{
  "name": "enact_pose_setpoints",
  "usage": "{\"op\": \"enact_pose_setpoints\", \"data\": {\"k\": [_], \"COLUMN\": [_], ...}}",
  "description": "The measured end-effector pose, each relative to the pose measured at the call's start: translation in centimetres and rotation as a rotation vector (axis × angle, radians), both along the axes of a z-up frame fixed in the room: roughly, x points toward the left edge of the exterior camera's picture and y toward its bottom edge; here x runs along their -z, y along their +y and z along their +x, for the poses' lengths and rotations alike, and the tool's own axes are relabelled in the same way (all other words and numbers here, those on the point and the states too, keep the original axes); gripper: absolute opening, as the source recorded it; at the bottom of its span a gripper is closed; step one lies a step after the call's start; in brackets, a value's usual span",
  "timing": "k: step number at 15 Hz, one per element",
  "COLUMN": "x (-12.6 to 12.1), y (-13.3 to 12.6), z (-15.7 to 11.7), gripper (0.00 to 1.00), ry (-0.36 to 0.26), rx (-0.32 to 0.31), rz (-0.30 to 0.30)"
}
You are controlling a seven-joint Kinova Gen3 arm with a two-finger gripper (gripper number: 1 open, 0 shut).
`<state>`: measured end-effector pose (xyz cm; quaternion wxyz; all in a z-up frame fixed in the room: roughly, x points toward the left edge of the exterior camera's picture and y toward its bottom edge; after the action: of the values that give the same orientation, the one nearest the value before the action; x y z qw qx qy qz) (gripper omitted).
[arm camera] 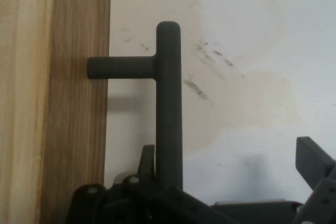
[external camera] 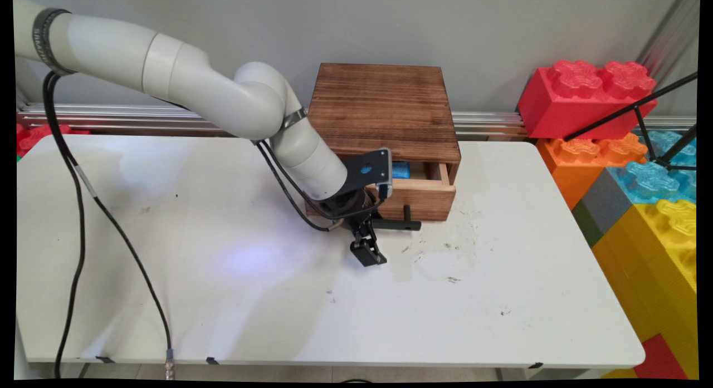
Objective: Open the drawer
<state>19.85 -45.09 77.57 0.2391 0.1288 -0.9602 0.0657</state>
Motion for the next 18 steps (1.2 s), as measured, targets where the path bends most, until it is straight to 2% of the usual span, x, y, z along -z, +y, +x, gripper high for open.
{"op": "enact_pose_setpoints", "data": {"k": [18], "x": [-0.6], "y": [5.0], "z": [-0.8], "gripper": [1.0], "ry": [0.049], "rx": [0.04], "rz": [0.052]}}
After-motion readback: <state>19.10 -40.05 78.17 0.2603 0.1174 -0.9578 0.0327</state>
